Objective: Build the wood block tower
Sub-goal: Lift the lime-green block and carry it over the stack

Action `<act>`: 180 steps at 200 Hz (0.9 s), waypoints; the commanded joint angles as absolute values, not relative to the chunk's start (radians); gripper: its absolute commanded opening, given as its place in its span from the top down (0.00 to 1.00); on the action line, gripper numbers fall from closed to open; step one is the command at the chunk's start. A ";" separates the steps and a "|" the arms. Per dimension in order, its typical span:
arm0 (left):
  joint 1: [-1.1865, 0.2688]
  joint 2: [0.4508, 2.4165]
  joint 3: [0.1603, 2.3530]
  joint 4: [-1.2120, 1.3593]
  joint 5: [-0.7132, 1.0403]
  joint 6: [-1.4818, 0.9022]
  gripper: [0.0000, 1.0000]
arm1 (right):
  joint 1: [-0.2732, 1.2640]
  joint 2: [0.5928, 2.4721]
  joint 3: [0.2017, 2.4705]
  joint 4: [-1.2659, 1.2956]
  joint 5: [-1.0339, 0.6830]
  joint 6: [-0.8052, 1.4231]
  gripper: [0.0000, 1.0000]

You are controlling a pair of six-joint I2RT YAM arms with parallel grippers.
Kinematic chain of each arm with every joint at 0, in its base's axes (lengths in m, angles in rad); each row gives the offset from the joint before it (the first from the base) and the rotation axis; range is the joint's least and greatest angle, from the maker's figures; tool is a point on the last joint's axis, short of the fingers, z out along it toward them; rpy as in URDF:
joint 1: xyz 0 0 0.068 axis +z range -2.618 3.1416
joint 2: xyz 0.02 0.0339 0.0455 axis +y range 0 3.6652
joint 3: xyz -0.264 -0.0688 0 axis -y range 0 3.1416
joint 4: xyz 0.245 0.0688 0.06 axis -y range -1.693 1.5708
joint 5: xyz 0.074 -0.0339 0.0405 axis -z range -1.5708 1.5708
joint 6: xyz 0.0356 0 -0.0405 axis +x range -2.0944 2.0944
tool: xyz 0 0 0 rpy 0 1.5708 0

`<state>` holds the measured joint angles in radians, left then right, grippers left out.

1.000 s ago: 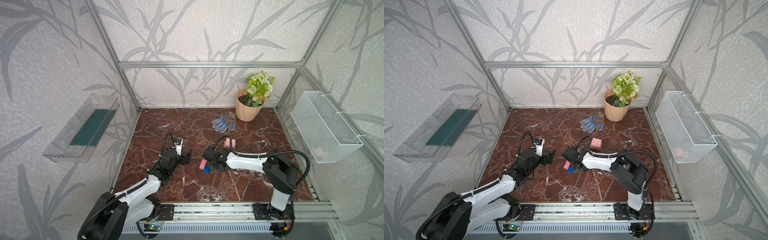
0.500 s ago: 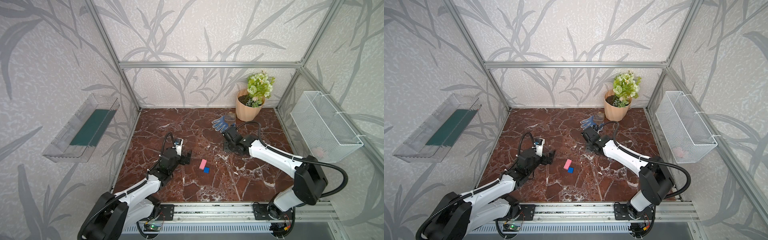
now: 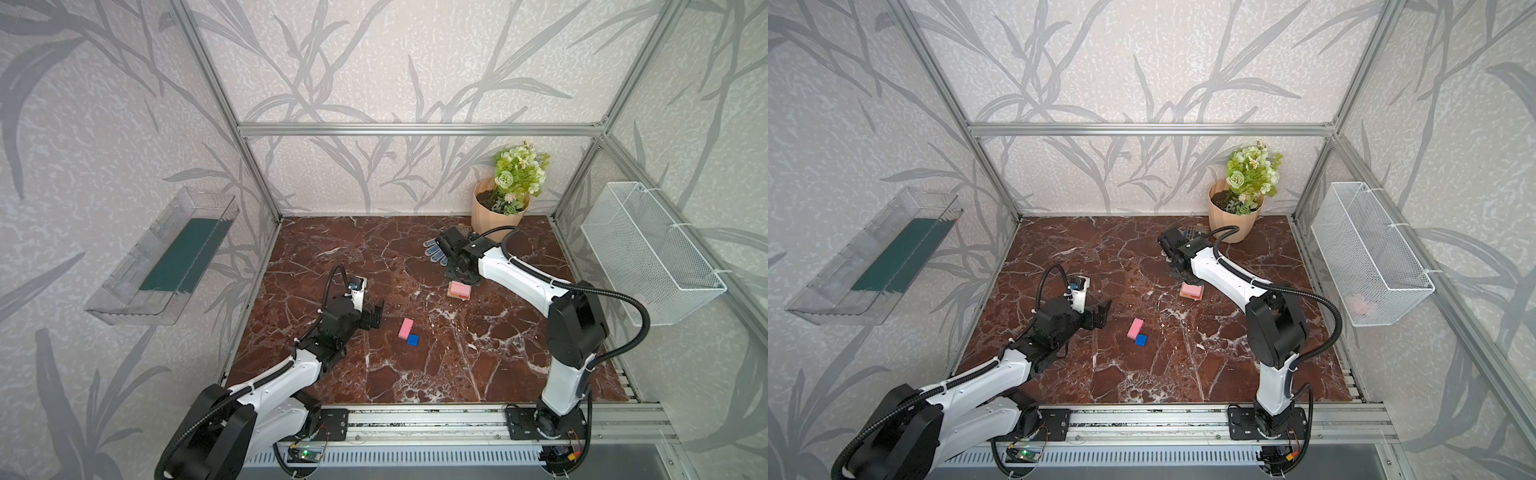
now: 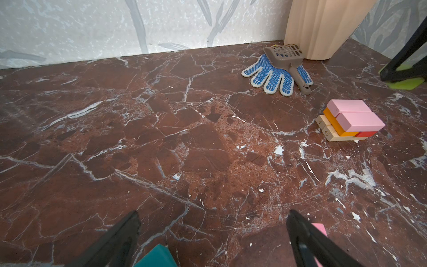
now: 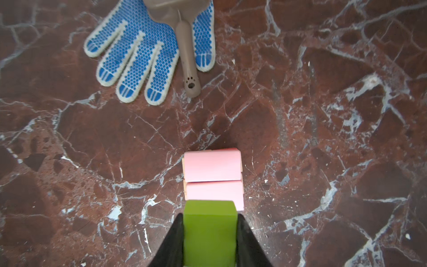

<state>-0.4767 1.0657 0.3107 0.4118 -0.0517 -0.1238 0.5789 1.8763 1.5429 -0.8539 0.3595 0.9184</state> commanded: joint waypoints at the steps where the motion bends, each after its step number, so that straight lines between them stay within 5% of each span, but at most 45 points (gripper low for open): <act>1: -0.474 1.042 0.316 0.412 -0.044 -0.118 0.01 | 0.566 1.883 1.567 -0.928 0.360 0.975 0.95; 180: -0.473 1.049 0.317 0.416 -0.038 -0.115 0.01 | 0.514 1.980 1.599 -0.813 0.298 0.888 0.91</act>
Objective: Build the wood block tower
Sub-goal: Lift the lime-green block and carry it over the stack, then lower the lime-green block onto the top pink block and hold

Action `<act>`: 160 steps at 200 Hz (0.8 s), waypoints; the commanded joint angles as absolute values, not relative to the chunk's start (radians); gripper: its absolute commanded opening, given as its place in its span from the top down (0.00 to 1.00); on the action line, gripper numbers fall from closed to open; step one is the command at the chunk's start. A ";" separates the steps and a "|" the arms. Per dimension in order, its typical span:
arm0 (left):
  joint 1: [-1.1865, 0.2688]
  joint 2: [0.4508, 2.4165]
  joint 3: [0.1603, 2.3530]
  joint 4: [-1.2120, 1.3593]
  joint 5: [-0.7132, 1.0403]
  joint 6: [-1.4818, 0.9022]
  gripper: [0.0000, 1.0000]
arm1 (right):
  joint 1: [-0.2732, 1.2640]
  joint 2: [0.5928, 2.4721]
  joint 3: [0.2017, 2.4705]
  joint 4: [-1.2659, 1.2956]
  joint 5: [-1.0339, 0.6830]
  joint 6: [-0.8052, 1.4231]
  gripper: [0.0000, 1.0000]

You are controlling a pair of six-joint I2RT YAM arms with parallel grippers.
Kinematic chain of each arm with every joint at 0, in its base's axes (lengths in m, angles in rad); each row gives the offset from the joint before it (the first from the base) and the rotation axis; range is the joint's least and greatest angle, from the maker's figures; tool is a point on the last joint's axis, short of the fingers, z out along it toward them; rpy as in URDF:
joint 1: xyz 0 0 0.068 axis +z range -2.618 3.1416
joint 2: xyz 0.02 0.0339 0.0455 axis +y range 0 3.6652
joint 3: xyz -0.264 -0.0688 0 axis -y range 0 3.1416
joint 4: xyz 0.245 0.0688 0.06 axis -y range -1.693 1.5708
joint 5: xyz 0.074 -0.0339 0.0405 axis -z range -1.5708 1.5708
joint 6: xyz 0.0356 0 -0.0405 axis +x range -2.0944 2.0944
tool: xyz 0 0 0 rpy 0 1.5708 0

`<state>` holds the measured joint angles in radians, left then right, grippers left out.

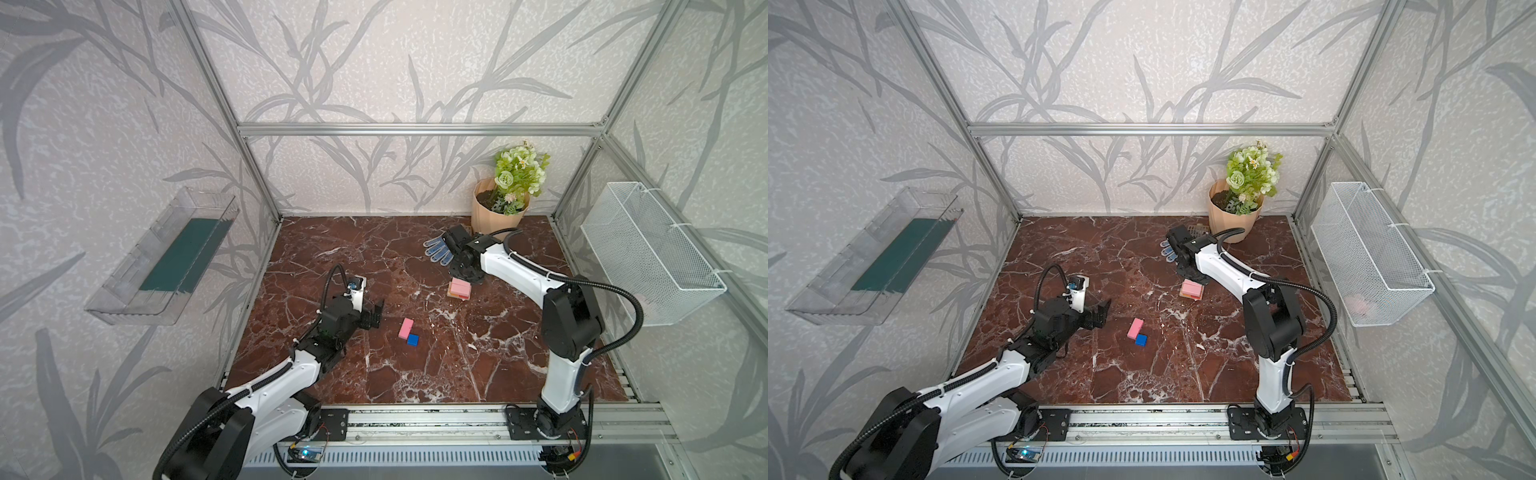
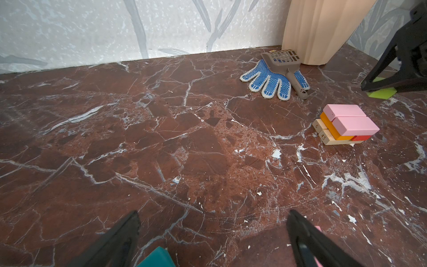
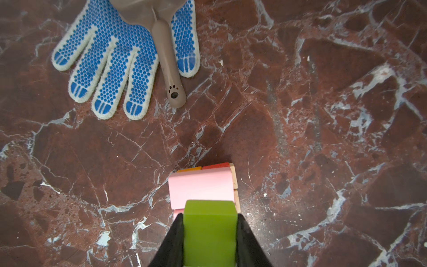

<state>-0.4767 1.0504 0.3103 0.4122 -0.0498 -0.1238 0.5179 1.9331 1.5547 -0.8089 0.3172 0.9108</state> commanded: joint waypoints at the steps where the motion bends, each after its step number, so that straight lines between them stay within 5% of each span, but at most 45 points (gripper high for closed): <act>1: -0.473 1.049 0.316 0.416 -0.038 -0.114 0.01 | 0.514 1.981 1.600 -0.815 0.298 0.888 0.91; 160: -0.474 1.058 0.321 0.414 -0.037 -0.115 0.01 | 0.507 2.029 1.603 -0.808 0.294 0.850 0.90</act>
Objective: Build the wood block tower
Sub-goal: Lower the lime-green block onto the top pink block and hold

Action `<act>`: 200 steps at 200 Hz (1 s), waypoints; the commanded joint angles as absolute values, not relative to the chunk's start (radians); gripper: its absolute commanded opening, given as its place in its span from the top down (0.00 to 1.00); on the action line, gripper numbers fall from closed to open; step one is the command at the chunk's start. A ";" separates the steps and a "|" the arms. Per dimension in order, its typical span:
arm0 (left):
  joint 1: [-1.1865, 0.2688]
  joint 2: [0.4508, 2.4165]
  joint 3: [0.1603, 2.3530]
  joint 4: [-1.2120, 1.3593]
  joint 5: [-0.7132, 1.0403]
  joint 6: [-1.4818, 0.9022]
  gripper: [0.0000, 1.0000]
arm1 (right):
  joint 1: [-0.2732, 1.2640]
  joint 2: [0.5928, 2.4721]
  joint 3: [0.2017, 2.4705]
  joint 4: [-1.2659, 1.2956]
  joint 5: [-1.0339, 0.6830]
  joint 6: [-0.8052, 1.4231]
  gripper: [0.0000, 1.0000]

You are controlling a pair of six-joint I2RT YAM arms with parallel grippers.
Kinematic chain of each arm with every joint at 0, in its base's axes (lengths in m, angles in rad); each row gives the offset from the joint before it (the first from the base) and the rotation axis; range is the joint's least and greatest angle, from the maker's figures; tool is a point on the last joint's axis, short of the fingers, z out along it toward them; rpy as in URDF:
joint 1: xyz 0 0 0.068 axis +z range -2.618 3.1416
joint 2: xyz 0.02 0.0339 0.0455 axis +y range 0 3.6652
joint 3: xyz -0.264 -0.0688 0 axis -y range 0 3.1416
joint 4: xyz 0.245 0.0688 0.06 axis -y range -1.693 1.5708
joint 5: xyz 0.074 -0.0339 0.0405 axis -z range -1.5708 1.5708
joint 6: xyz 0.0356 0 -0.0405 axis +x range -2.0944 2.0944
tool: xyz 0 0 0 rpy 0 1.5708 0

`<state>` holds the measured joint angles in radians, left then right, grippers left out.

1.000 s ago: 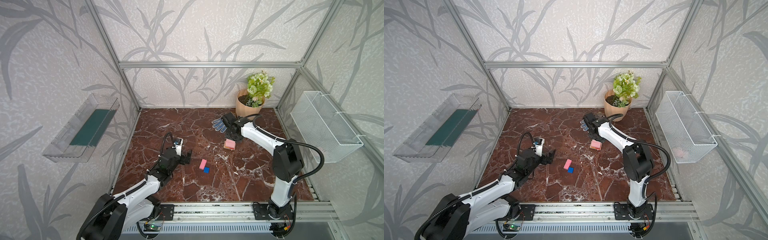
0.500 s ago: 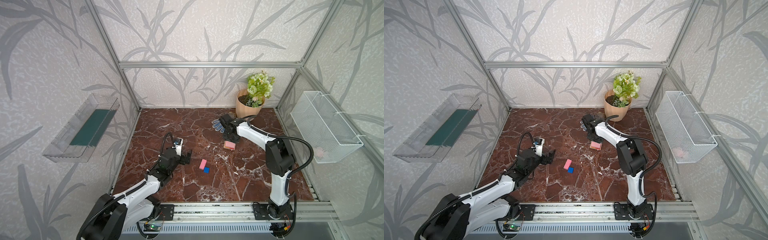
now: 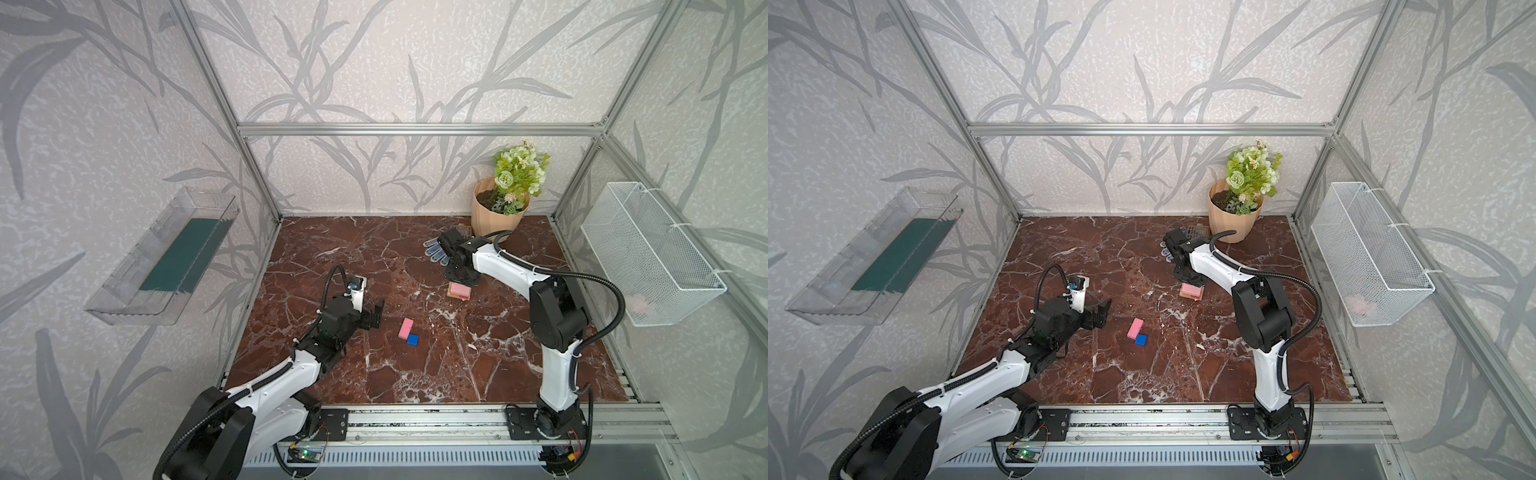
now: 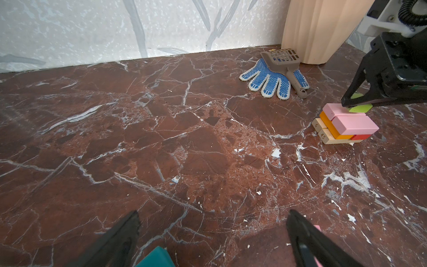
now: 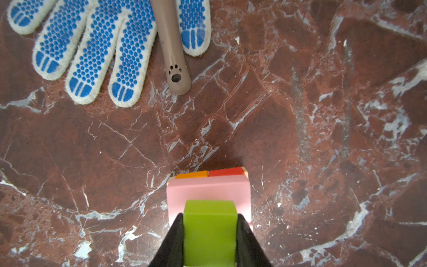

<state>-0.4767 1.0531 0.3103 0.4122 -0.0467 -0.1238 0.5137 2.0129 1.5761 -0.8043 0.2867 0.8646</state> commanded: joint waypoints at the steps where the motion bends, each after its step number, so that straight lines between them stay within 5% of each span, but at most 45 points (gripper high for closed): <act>1: -0.474 1.058 0.322 0.414 -0.037 -0.115 0.01 | 0.506 2.030 1.603 -0.808 0.293 0.849 0.90; 200: -0.474 1.069 0.327 0.411 -0.032 -0.113 0.01 | 0.501 2.046 1.605 -0.804 0.288 0.821 0.88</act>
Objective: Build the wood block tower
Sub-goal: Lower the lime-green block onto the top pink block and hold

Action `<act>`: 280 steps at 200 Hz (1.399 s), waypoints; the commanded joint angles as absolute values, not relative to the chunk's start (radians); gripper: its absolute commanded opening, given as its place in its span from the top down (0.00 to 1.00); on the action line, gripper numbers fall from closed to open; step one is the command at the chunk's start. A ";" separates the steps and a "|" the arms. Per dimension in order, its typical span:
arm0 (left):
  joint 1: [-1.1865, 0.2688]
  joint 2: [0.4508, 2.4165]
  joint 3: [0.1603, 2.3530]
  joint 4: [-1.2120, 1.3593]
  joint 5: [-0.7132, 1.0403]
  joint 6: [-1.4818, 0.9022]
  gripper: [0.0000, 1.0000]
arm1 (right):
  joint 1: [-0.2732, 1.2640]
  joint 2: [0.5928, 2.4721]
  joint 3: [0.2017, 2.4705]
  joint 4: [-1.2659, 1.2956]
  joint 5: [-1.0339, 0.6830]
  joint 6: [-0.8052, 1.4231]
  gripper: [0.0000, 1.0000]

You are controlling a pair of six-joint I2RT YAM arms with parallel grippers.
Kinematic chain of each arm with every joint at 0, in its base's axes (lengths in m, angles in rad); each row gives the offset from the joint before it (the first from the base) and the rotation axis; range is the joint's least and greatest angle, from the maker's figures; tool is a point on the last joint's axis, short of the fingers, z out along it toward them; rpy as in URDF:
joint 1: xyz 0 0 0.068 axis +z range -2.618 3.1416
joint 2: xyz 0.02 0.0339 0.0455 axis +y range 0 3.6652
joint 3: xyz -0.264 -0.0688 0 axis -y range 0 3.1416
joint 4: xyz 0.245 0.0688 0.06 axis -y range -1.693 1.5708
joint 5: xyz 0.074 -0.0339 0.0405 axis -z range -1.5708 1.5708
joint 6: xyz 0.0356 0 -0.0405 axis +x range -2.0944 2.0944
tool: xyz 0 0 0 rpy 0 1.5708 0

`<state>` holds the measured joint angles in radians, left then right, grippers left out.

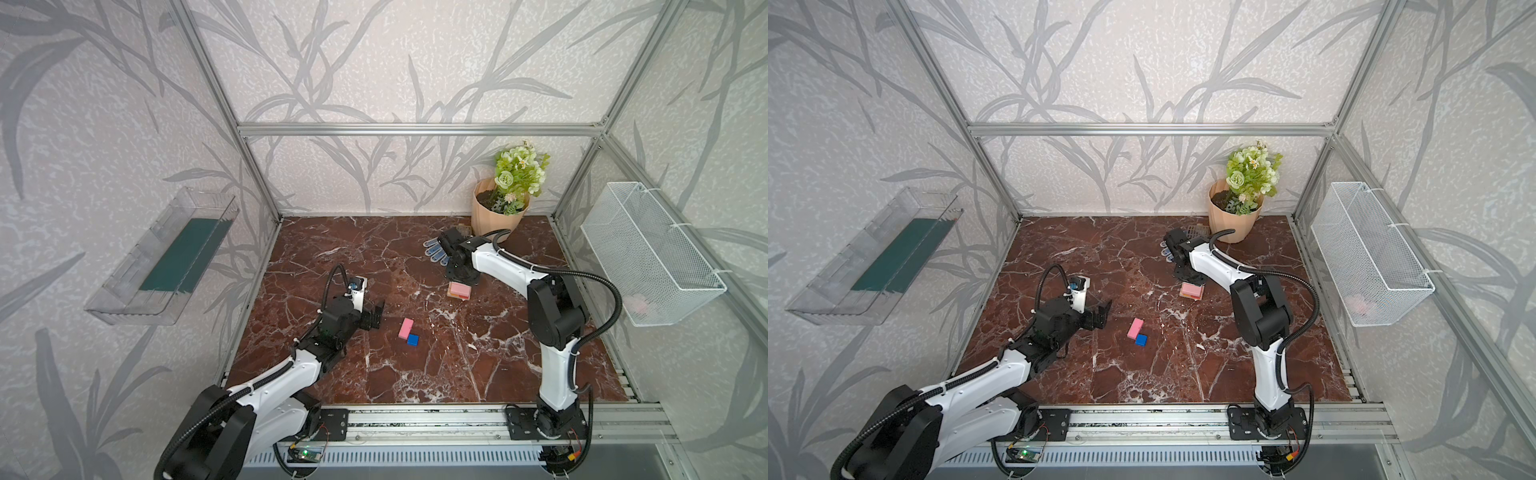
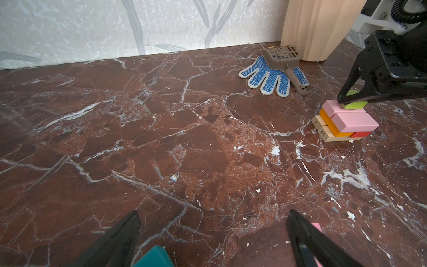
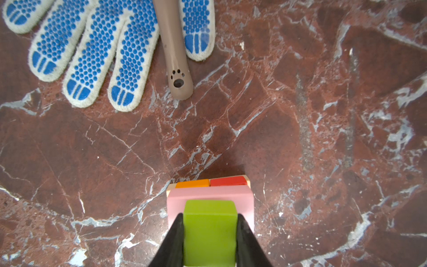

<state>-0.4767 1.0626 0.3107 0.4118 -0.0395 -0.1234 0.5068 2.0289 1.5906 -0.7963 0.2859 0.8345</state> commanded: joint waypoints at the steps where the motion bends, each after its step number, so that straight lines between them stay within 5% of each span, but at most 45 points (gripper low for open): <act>1: -0.474 1.070 0.327 0.411 -0.032 -0.113 0.01 | 0.501 2.046 1.605 -0.804 0.288 0.821 0.88; 280: -0.474 1.097 0.347 0.400 -0.021 -0.110 0.01 | 0.492 2.006 1.520 -0.753 0.252 0.821 0.83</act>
